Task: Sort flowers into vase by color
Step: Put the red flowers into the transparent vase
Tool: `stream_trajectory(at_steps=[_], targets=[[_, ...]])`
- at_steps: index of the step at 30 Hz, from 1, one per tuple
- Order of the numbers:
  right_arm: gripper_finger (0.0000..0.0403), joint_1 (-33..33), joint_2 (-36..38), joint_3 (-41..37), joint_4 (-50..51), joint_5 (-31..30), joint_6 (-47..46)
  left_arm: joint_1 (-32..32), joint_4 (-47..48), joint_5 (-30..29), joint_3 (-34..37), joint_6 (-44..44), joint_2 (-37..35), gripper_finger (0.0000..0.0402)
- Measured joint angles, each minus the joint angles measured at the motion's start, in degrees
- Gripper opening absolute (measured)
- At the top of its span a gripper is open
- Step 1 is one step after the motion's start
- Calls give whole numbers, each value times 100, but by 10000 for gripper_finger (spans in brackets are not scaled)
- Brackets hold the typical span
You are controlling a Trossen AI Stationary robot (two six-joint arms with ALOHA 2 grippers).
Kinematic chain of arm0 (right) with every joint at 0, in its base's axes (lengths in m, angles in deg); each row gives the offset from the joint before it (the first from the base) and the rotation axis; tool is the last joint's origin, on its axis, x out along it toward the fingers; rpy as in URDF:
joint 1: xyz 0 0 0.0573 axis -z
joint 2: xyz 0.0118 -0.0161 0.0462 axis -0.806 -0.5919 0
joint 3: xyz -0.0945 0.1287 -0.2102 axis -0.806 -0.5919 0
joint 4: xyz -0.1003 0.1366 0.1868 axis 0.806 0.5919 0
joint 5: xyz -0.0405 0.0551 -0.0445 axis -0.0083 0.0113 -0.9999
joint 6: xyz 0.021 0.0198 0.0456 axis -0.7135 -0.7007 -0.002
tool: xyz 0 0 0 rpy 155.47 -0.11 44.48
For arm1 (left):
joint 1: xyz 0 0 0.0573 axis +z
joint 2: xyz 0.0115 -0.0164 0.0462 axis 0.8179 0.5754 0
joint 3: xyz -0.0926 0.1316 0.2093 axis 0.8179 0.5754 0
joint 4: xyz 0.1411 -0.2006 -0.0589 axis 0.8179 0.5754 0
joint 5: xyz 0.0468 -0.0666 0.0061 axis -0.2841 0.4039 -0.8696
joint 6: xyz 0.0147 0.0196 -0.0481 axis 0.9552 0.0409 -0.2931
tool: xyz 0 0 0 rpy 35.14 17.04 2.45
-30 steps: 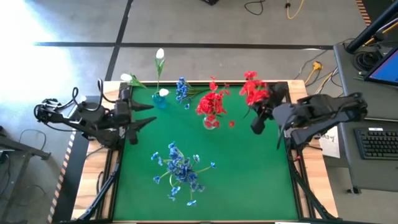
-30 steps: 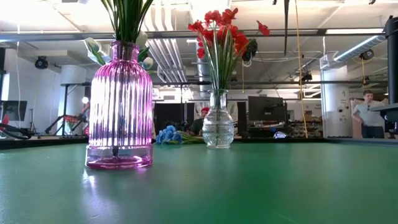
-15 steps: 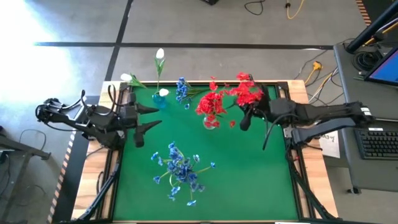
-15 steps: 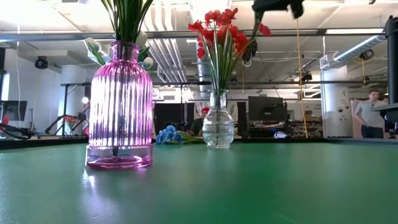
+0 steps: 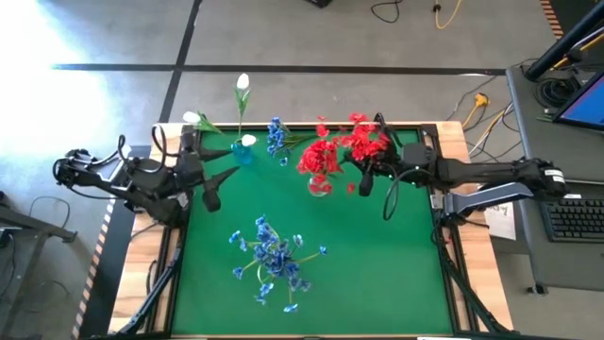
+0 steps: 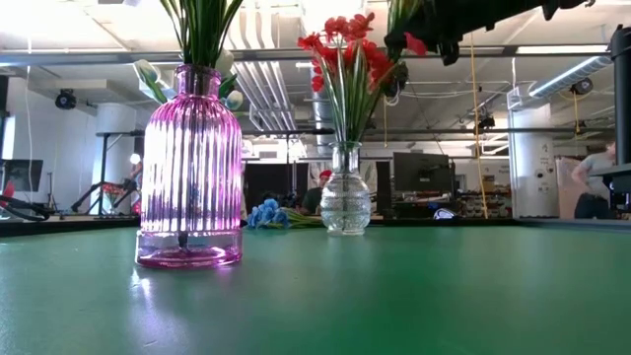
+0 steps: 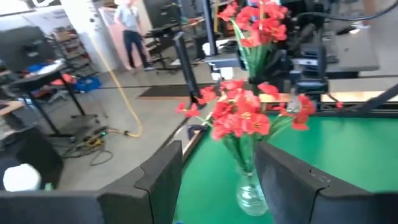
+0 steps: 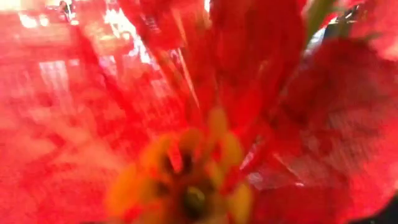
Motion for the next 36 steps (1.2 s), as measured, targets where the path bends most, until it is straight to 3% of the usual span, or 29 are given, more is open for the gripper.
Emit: stream_trajectory(at_steps=[6,18,36], targets=[[18,0,-109,1,-355,114,-179,0,-1,-177,0,47,-39,184],[18,-4,-87,173,69,299,-523,0,2,-177,0,30,-13,184],[18,-2,-898,173,-14,258,14,0,2,-177,0,-33,17,185]])
